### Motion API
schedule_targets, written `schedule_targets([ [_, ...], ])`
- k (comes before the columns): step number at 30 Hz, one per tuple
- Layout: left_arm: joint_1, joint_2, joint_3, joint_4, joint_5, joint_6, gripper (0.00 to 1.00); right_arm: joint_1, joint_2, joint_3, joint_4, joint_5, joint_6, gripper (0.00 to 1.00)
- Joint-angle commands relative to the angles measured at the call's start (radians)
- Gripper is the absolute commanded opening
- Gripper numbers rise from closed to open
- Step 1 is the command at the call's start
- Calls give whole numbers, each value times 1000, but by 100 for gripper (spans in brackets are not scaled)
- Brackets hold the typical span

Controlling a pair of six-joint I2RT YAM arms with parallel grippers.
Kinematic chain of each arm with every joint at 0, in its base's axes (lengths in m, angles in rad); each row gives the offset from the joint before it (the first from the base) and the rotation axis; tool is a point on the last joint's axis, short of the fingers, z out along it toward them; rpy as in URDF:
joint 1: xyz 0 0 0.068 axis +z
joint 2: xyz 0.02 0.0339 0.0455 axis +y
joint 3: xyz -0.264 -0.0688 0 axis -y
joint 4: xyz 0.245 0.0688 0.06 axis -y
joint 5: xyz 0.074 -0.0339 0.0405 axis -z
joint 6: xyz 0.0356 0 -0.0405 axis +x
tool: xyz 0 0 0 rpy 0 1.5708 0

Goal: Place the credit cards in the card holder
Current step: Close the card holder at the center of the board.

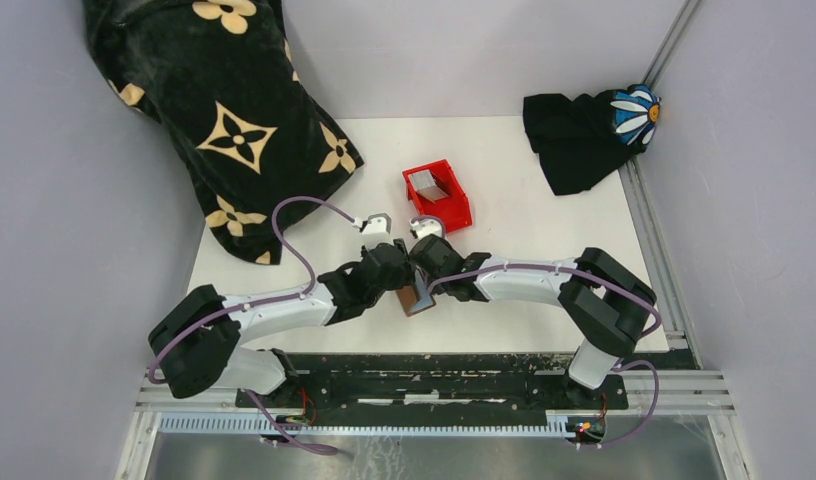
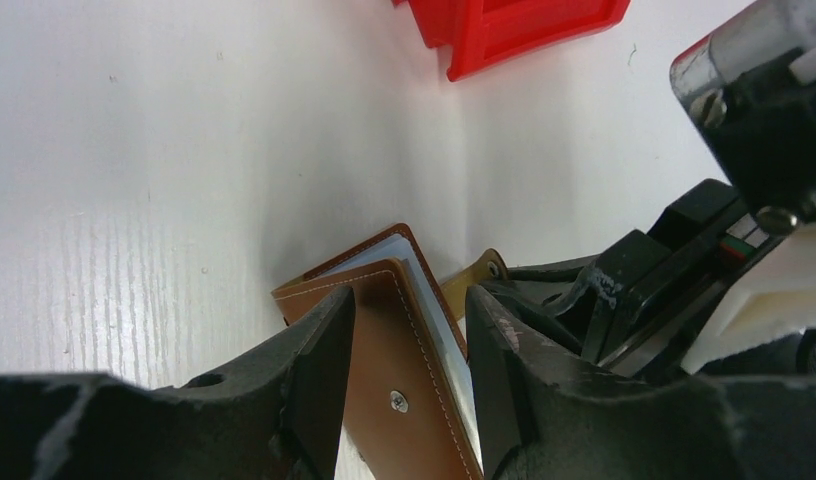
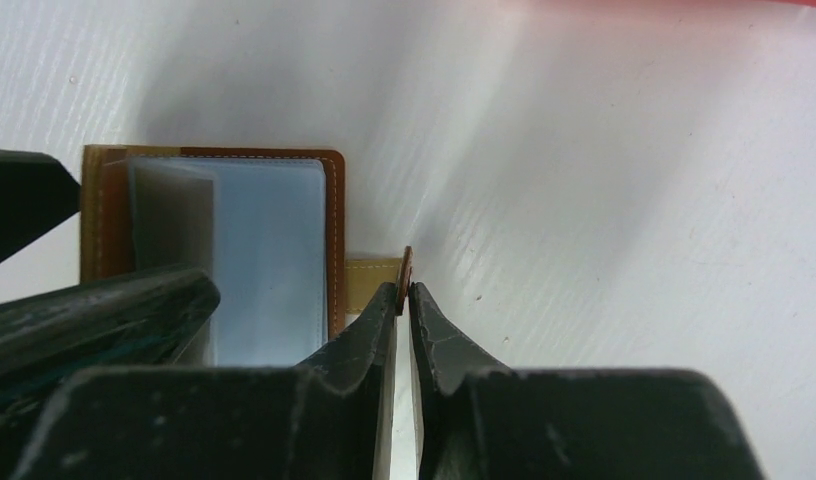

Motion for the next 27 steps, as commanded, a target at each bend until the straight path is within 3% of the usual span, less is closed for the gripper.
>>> schedule_targets([
  [1,-11,-38,-29,98,9,-36,53,-15,-43,-14,24,-18,45,13],
  [16,-81,-104,-73,180,-52,-95,52,-30,-46,-48,44,-42,77,13],
  [27,-125,-119,-139,223,-74,-115,43,-43,-46,-76,67,-59,95,13],
])
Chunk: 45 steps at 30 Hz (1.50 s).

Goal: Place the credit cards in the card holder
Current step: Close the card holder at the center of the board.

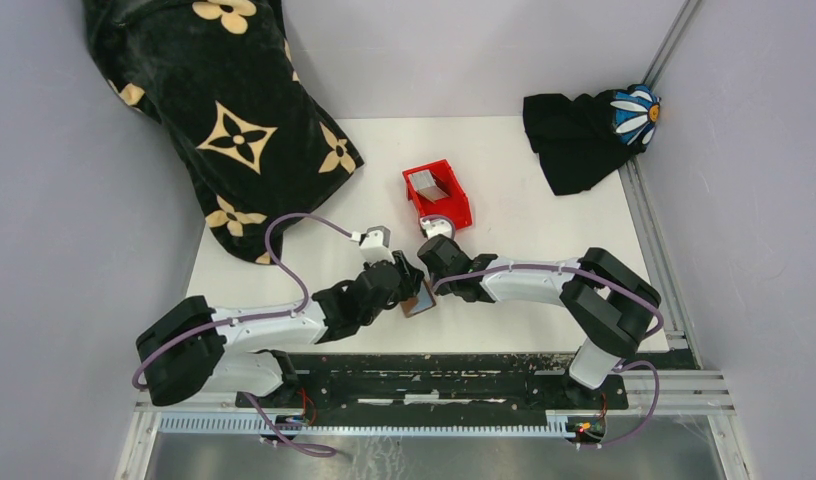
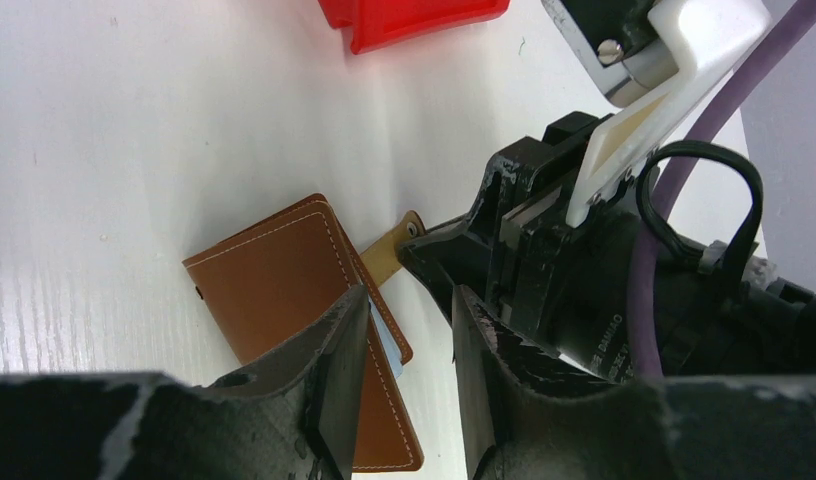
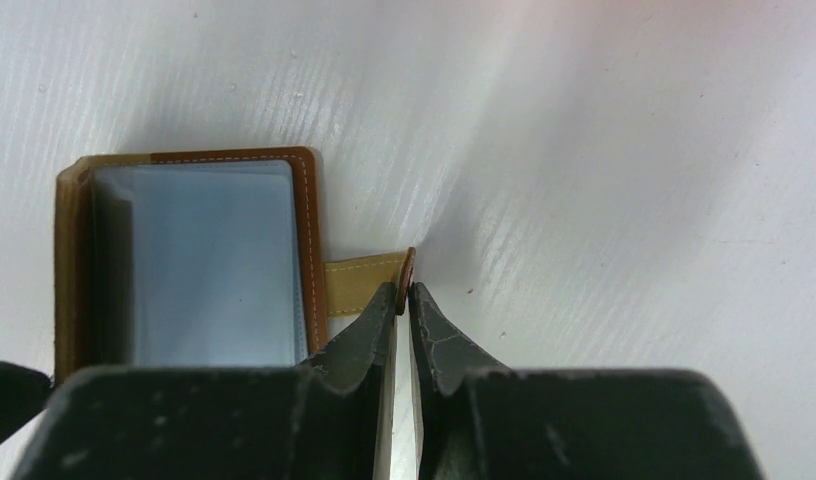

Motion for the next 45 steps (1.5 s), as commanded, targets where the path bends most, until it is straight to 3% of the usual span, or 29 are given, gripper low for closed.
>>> schedule_targets([
  [1,-24,-35,-34,60,-54,-46,43,-8,-28,-15,20,-17,21,13],
  [18,-81,81,-143,337,-202,-47,36,-26,-32,-28,28,-34,29,13],
  [28,-79,210,-126,378,-236,-28,37,-33,-51,-34,22,-37,24,13],
  [32,-80,231,-117,369,-231,-30,36,-33,-61,-34,12,-42,17,14],
  [45,-79,384,57,126,-222,-40,37,-33,-106,-12,-70,-2,-16,26],
])
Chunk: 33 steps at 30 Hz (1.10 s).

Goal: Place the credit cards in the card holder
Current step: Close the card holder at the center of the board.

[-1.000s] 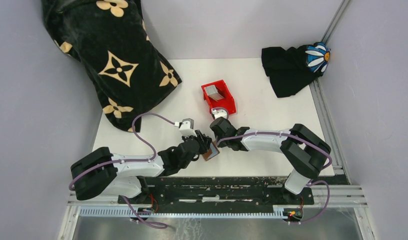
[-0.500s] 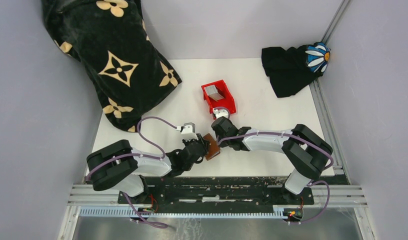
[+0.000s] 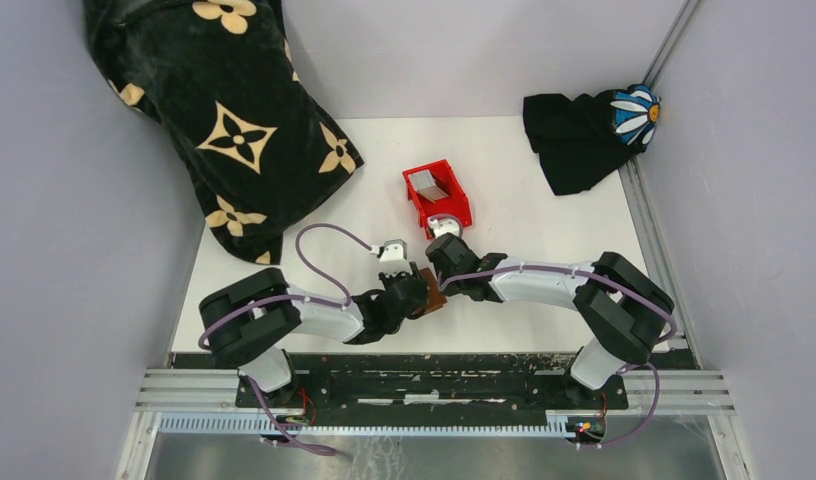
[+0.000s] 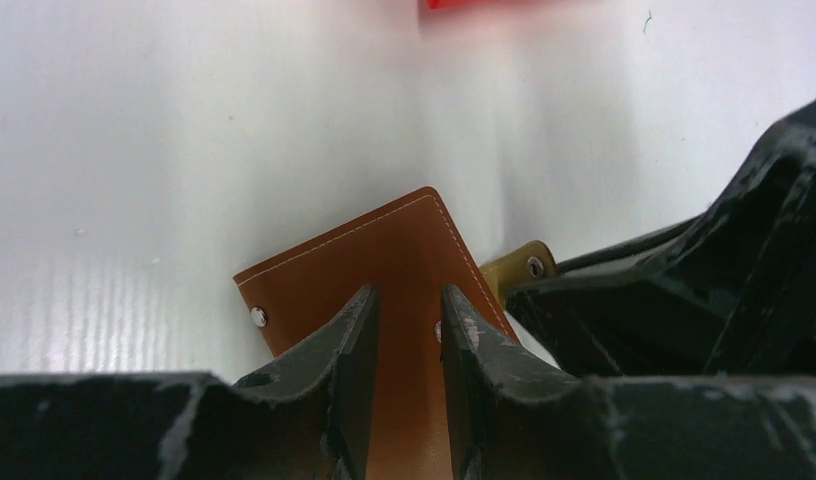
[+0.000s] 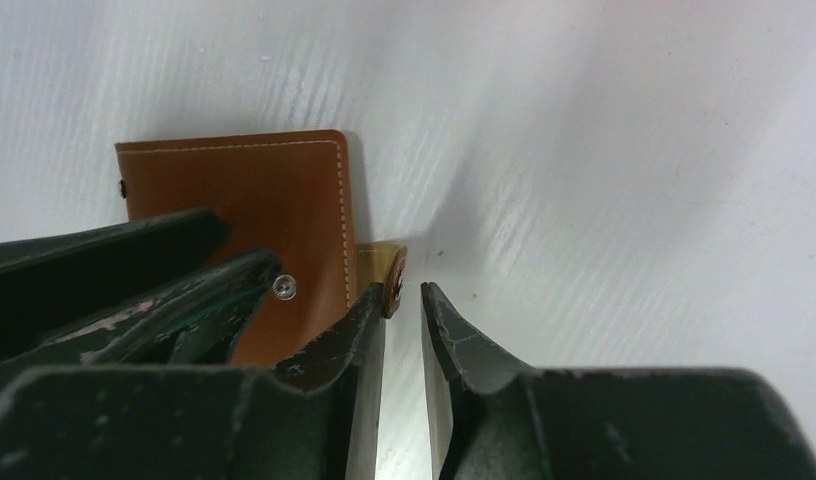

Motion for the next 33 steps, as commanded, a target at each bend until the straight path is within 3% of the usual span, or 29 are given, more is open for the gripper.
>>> schedule_targets([
  [1,-3,58,71,-111,-25,-17,37,-4,-48,21,-37,42,-26,26],
  [33,4,115,96,-156,-49,19,36,-49,-26,113,-71,-19,-59,26],
])
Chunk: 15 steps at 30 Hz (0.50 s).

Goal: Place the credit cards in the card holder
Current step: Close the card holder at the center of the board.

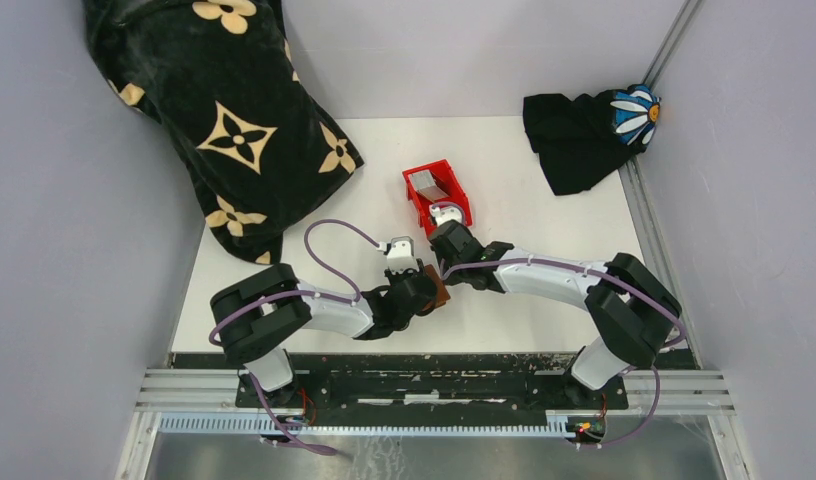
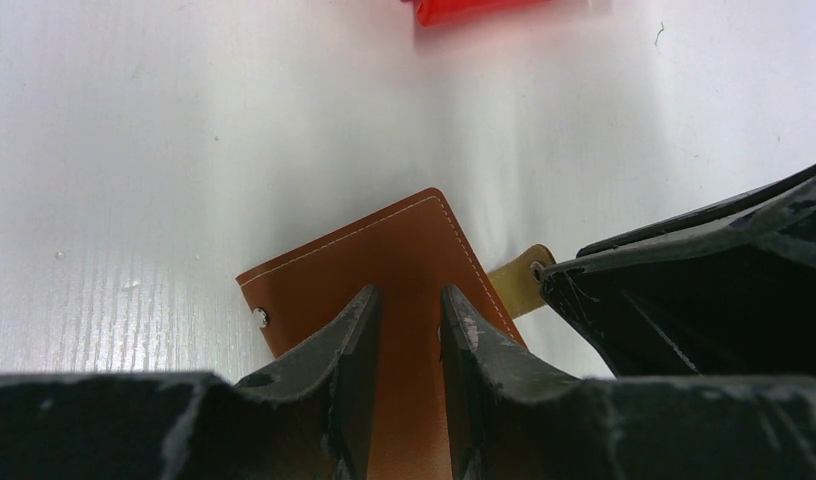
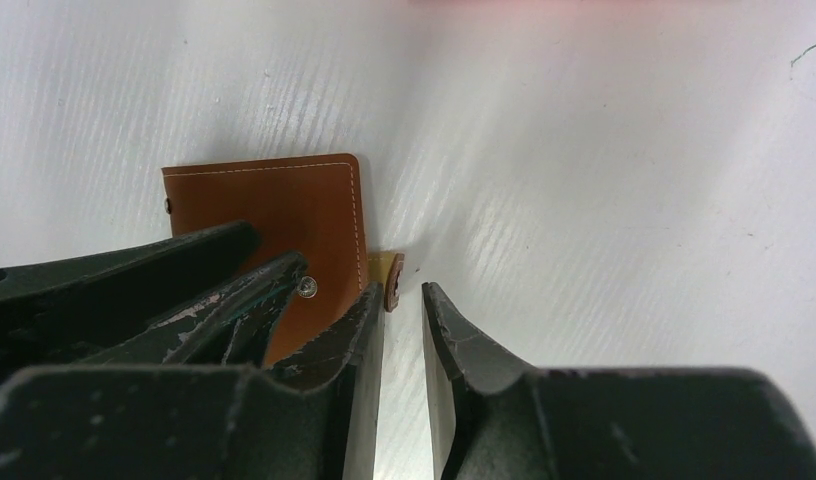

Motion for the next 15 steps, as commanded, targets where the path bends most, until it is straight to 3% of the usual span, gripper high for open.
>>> schedule_targets([
  [1,3,40,-3,-85,-9,19,36,-11,13,45,19,-15,-11,26],
  [15,11,51,3,-85,-21,35,36,-19,-11,22,70,-62,-12,14],
])
